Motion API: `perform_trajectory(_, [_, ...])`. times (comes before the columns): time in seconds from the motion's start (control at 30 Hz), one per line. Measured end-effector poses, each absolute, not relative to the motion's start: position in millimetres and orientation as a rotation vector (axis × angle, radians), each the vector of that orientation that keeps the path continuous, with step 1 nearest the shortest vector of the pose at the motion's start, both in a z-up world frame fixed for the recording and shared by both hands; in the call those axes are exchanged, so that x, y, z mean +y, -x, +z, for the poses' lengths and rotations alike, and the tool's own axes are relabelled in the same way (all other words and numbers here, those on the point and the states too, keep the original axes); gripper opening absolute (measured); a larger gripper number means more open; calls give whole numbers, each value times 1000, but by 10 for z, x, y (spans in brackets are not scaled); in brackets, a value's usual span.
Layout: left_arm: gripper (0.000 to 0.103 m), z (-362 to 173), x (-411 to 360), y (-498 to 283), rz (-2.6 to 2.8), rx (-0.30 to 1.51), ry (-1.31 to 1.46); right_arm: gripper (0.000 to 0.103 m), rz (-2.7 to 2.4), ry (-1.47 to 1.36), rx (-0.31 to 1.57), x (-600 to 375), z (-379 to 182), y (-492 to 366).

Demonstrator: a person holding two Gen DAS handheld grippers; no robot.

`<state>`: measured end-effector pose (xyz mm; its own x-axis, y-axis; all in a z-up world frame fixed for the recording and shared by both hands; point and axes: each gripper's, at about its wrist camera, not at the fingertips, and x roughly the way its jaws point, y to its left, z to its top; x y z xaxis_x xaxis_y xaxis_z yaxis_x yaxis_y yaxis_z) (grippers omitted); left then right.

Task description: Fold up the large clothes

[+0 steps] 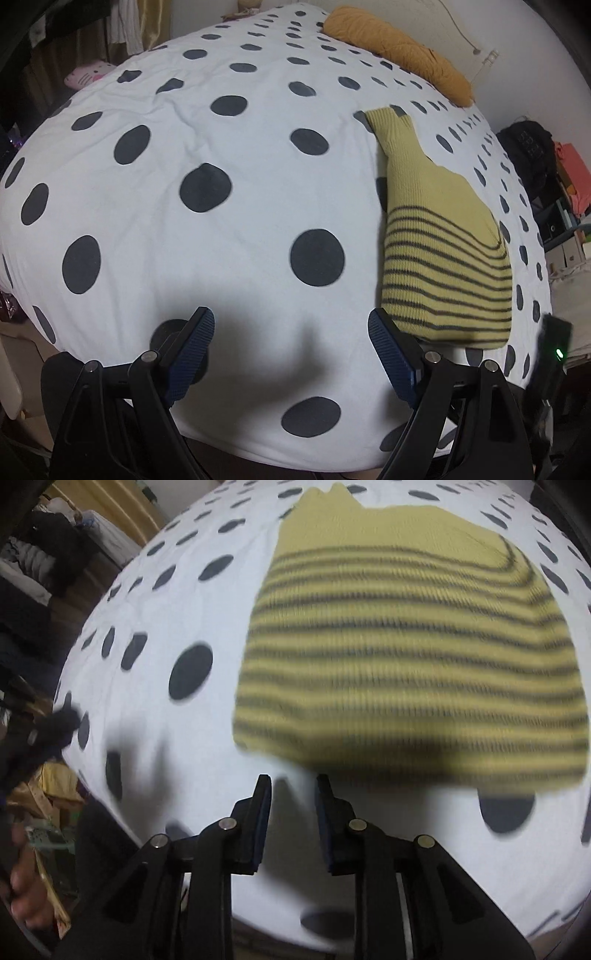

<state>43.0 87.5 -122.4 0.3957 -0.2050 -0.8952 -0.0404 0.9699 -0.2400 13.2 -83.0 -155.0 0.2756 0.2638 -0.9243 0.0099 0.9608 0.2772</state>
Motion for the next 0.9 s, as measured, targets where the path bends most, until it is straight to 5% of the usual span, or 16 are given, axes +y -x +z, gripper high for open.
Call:
perform_trajectory(0.13, [86, -1011, 543, -361, -137, 1163, 160, 30, 46, -250, 1186, -1123, -1030, 227])
perform_trajectory(0.2, [86, -886, 338, -319, -141, 1165, 89, 52, -38, -242, 1172, -1235, -800, 272])
perform_trajectory(0.27, [86, -737, 140, -264, -166, 1154, 46, 63, -110, -234, 1161, -1363, -583, 310])
perform_trajectory(0.53, [86, -175, -379, -41, -226, 1079, -65, 71, -210, -240, 1089, -1587, 37, 456])
perform_trajectory(0.9, [86, 74, -424, 99, -214, 1055, -70, 74, -278, -212, 1095, -1588, 147, 500])
